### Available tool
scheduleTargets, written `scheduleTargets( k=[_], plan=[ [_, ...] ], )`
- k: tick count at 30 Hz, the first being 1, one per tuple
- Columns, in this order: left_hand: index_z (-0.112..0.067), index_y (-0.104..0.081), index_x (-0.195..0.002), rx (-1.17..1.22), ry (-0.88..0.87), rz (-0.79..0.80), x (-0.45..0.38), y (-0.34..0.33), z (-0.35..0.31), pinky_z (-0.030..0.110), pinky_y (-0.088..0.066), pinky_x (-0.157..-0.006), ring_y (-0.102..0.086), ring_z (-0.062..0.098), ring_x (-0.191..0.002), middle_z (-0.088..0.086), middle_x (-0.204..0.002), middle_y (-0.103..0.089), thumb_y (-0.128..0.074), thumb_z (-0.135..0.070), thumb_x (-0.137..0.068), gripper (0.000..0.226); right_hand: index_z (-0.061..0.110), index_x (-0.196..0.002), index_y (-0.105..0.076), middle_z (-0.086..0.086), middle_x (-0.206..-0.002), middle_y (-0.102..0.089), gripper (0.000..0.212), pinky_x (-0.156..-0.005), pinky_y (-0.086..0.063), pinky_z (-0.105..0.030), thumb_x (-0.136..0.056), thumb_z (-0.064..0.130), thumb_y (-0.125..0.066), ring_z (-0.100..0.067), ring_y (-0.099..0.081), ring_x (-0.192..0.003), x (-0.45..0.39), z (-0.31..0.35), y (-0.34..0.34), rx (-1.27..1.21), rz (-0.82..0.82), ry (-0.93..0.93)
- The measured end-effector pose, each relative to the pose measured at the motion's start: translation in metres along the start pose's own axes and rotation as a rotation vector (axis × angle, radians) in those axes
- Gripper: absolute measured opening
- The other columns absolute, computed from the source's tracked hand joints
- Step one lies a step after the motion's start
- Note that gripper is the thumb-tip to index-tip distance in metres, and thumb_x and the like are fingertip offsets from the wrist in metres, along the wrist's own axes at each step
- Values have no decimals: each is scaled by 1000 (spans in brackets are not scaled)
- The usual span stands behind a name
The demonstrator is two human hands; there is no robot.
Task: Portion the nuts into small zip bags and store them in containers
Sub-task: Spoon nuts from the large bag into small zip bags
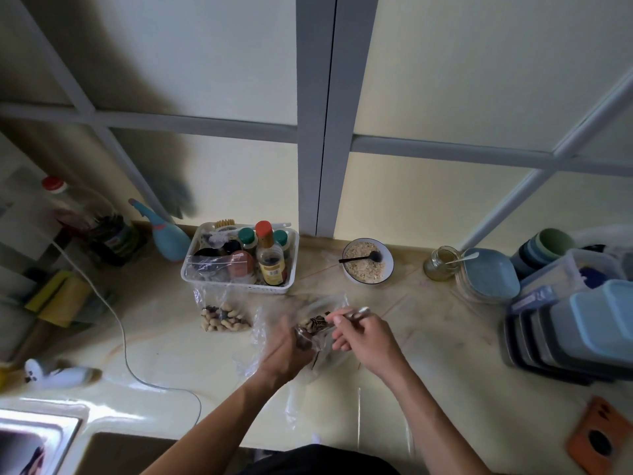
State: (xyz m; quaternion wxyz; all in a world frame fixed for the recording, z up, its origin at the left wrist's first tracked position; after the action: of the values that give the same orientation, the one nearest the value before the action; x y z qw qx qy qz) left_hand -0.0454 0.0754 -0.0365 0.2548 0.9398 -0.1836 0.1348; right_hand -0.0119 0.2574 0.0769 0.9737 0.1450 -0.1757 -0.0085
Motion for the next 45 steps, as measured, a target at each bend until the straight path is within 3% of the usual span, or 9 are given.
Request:
scheduleTargets(
  k=[7, 11, 17, 21, 27, 32, 39, 42, 45],
  plan=[
    [-17, -61, -92, 65, -224, -24, 25, 20, -58, 23, -48, -69, -55, 9, -77, 6, -80, -59, -65, 8, -87, 26, 28, -102, -80, 3, -90, -77, 19, -85, -59, -35, -97, 17, -66, -14, -74, -88, 16, 5, -9, 14, 225, 115],
    [-18, -60, -104, 169, -161, 29, 33, 21, -47, 50, -55, -81, -65, 28, -90, 10, -99, -67, -62, -10, -98, 10, 23, -100, -81, -3, -96, -74, 20, -85, -60, -40, -95, 10, -67, -21, -75, -87, 20, 5, -6, -43, 104, 219],
    [-39, -46, -106, 238, -139, -57, 56, 24, -67, 32, -43, -104, -56, -15, -104, -19, -110, -56, -55, -4, -100, 36, 22, -95, -81, -6, -95, -70, 20, -81, -58, -50, -90, 10, -66, -28, -73, -84, 30, 2, -1, -99, -8, 323],
    [-75, -32, -111, 161, -134, -171, 59, 27, -75, 42, -39, -113, -52, 13, -125, 0, -132, -52, -57, -16, -101, 64, 18, -93, -81, -7, -96, -70, 21, -82, -59, -47, -88, 7, -65, -29, -73, -83, 35, 0, 5, -170, -50, 326],
    [-86, -27, -102, 159, -107, -198, 64, 28, -81, 55, -47, -103, -57, 23, -124, -2, -128, -58, -57, -19, -101, 74, 16, -94, -81, -9, -94, -71, 21, -80, -59, -45, -89, 7, -63, -29, -73, -82, 37, -5, 11, -200, -86, 341],
    [-48, -45, -105, 73, 65, -196, 54, 19, -40, 61, -54, -87, -65, 32, -105, 8, -119, -61, -53, -43, -100, 11, 31, -99, -76, -6, -79, -73, 23, -67, -55, -28, -101, 27, -53, -22, -72, -70, 36, -11, 18, -198, -384, 258],
    [-78, -35, -107, 96, -4, -300, 69, 30, -59, 41, -54, -36, -62, 27, -95, -11, -126, -32, -59, -27, -96, 57, 21, -82, -63, 8, -62, -70, 22, -63, -47, -18, -103, 21, -54, 1, -67, -57, 34, -16, 12, 117, -585, 91],
    [-55, -38, -131, 93, 3, -308, 70, 28, -59, 43, -54, -36, -63, 17, -102, -36, -124, -29, -61, -24, -97, 51, 19, -81, -63, 8, -61, -70, 23, -60, -49, -13, -102, 25, -56, 3, -67, -57, 22, -15, 5, 191, -461, 92],
    [-31, -38, -139, 32, -8, -403, 59, 29, -40, 28, -52, -34, -51, 22, -118, -20, -139, -27, -66, -38, -88, 58, 19, -85, -67, 6, -62, -70, 20, -62, -57, -27, -101, 30, -59, -1, -68, -57, 4, -15, -7, 296, -314, 119]
  ],
)
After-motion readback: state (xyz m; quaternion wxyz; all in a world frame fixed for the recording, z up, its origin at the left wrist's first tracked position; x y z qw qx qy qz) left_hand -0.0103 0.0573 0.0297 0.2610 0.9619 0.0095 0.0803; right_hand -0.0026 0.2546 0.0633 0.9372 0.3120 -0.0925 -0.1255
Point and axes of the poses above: each hand's wrist, its own x-axis away from the middle knuckle, its own y-axis out of the back of the hand, z = x × y, the point moved 3 cm from there along -x, towards the middle knuckle
